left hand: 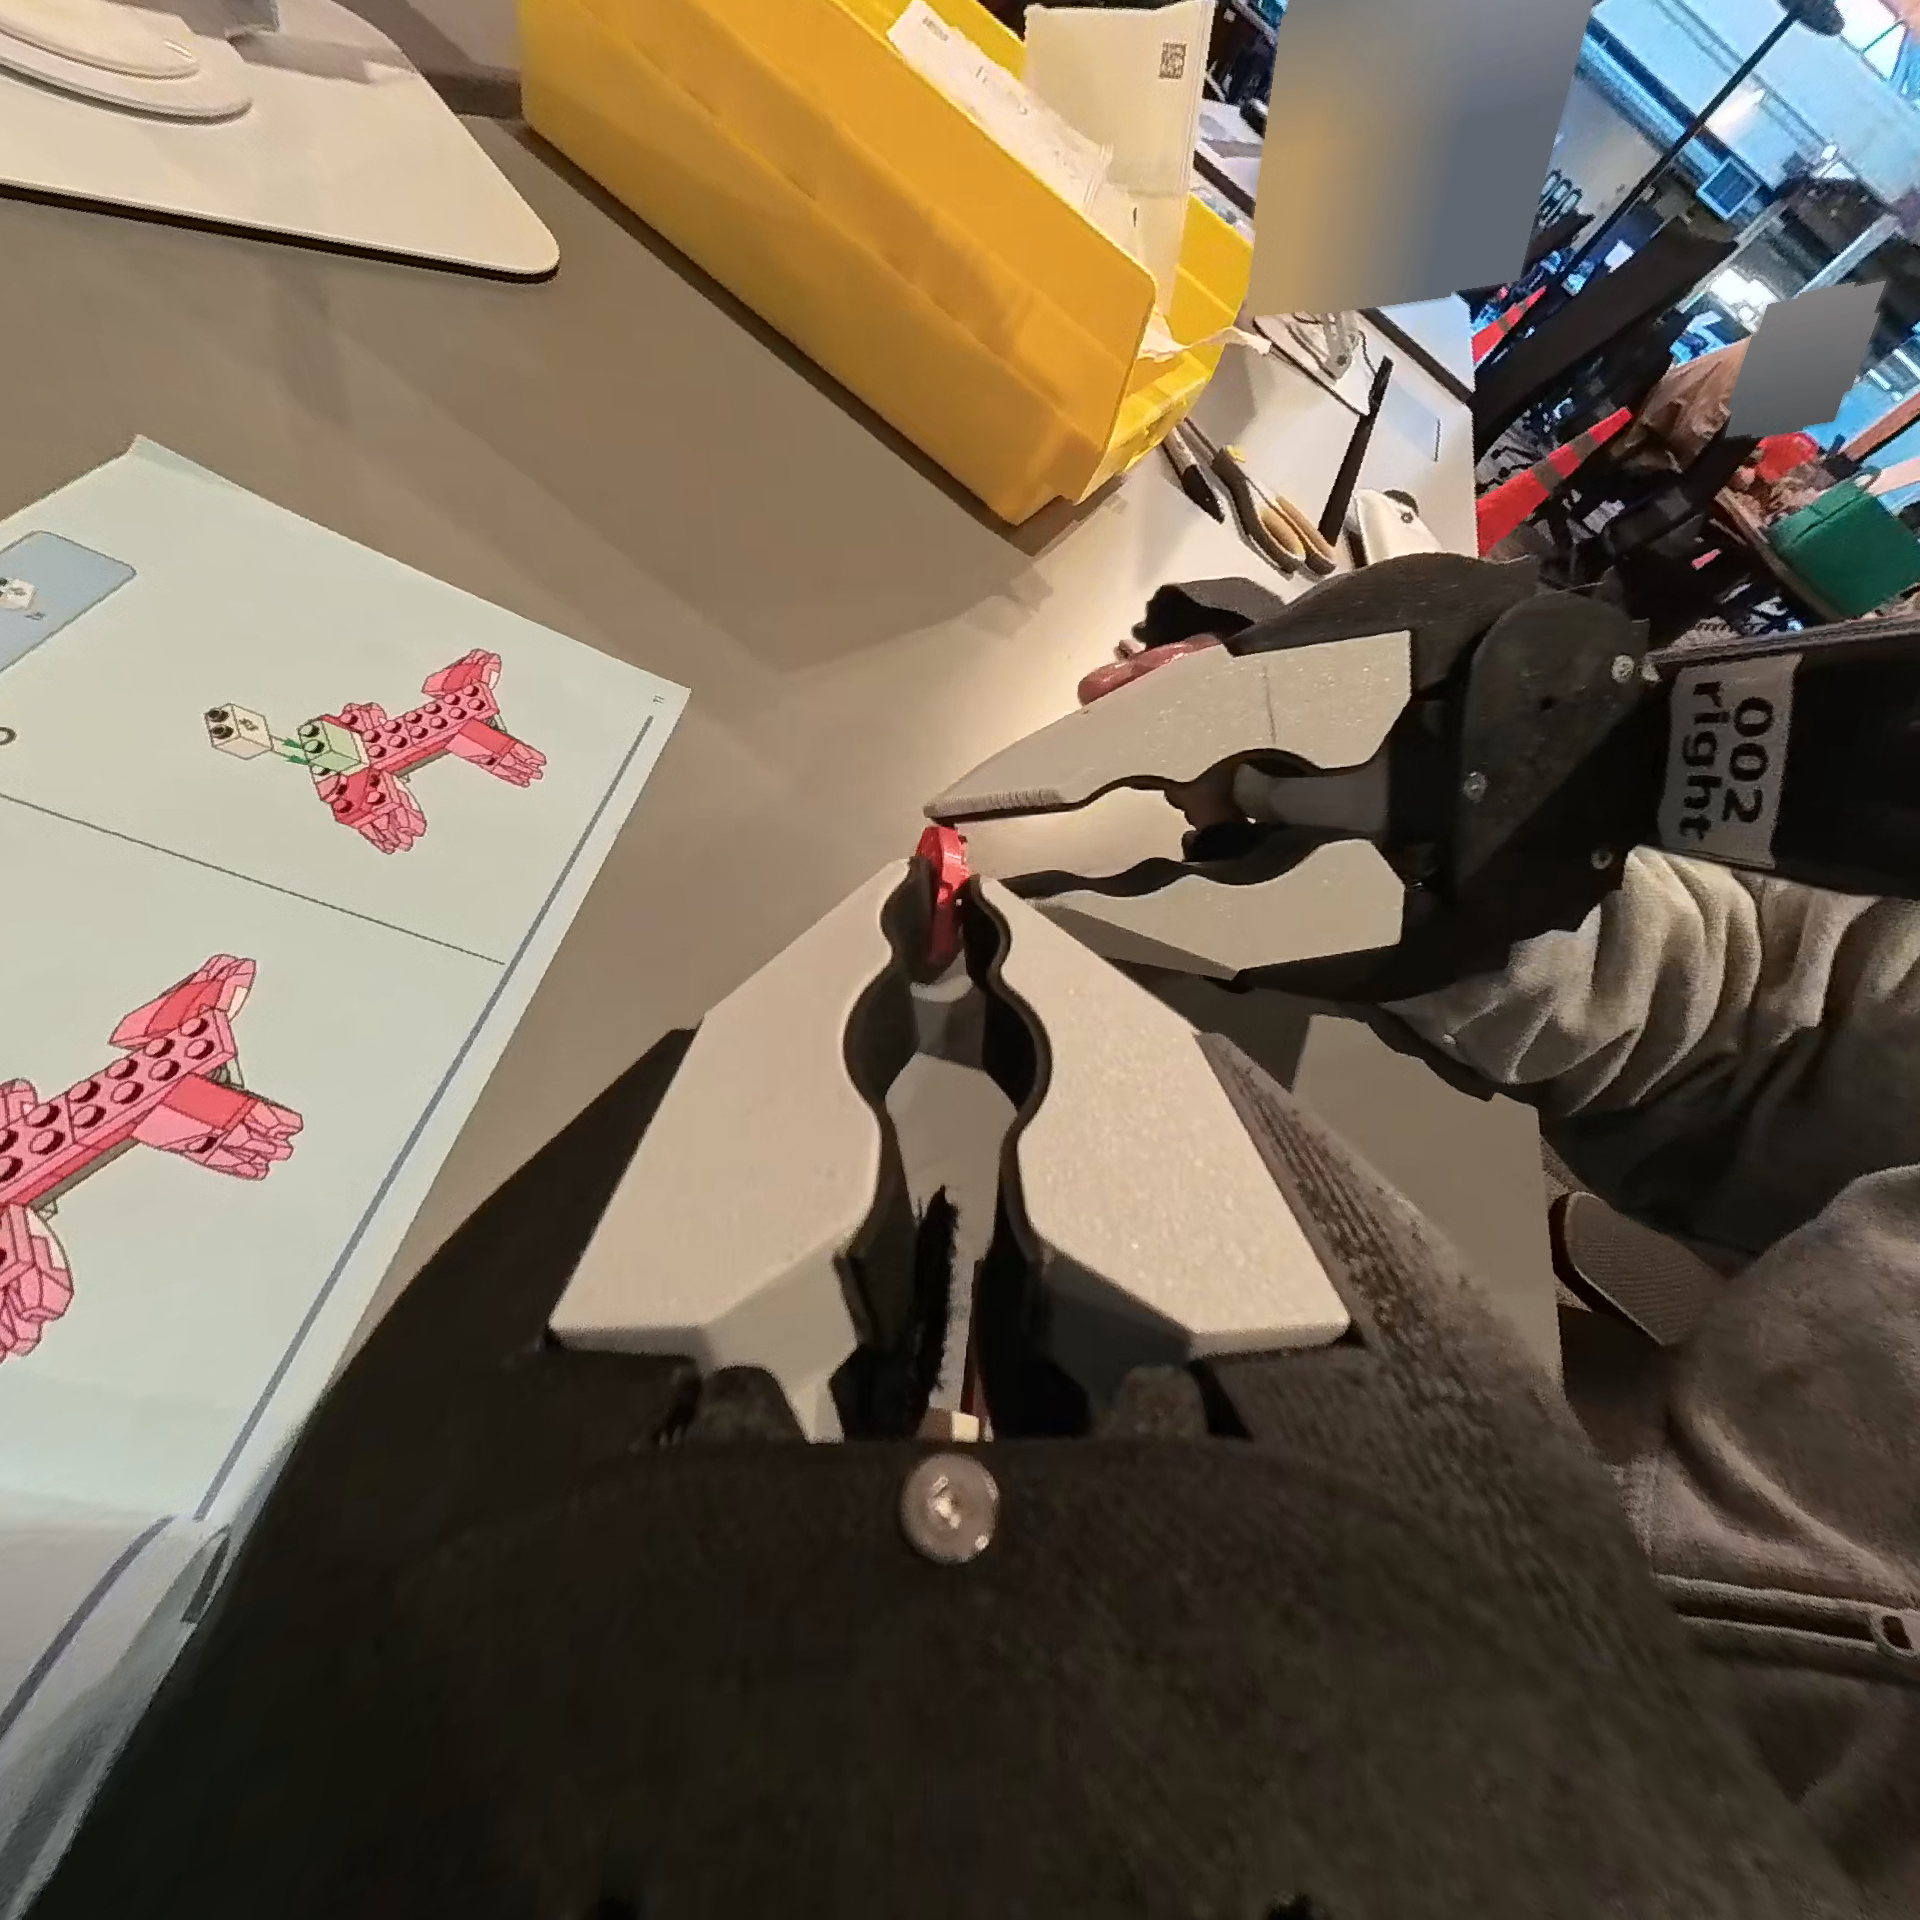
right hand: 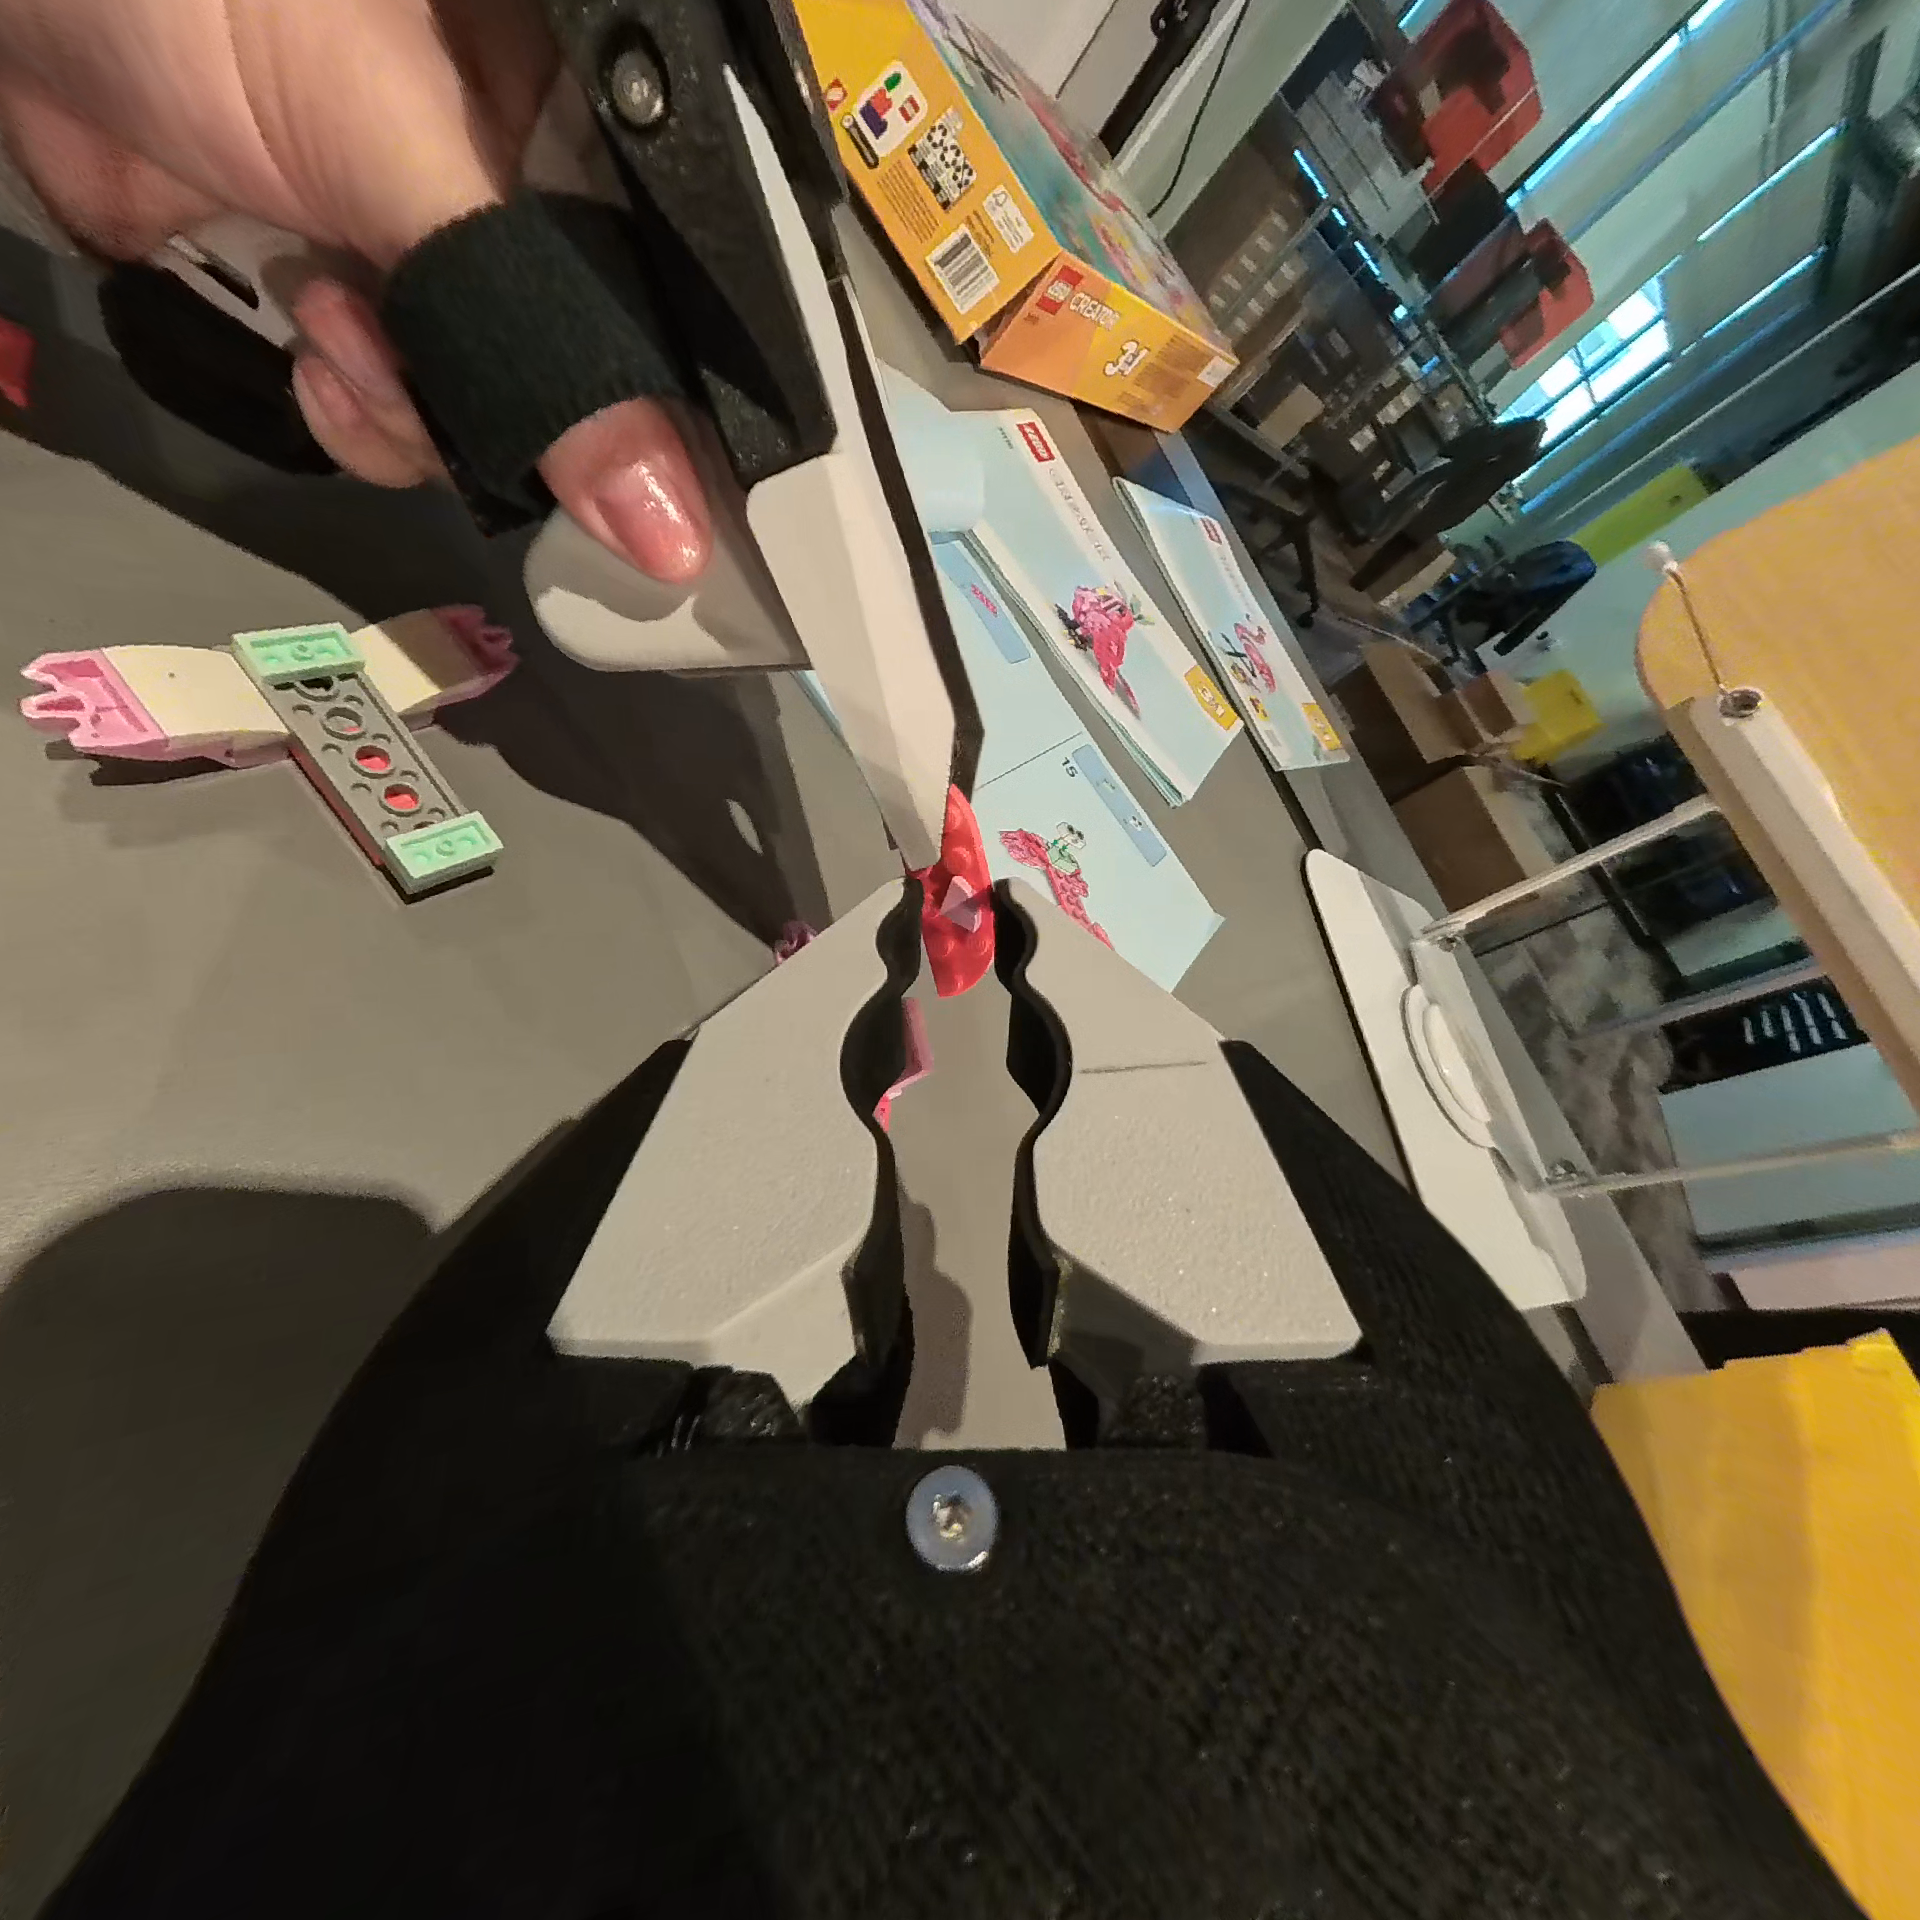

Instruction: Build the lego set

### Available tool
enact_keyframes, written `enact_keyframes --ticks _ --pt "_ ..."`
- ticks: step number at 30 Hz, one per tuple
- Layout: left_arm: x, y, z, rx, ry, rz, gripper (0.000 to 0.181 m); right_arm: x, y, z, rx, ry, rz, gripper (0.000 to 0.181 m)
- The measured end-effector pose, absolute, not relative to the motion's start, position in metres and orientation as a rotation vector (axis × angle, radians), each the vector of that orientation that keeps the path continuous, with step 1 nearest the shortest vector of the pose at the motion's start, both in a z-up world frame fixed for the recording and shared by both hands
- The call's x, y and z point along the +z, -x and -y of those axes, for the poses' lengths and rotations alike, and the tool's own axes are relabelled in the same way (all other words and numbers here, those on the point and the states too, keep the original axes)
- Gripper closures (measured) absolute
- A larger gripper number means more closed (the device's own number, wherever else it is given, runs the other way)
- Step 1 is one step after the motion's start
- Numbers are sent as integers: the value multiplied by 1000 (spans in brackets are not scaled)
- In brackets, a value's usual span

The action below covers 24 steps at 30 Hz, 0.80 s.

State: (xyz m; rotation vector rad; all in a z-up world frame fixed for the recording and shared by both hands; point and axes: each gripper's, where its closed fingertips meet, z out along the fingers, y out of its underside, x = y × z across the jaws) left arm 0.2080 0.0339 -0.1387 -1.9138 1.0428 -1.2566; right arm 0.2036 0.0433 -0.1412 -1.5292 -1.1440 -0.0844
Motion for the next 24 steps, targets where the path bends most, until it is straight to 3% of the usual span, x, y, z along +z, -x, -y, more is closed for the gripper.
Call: enact_keyframes --ticks 7,14,24 --pt "-142 -209 -29 -1243 1900 -1101 177 -142 -204 -39 171 1605 1106 175" --pt "-141 -207 -34 -1304 1949 -1012 177 -142 -203 -44 -89 1539 1145 176" --pt "-146 -207 -33 -1192 1920 -1103 177 -140 -201 -39 -41 1545 1176 181"
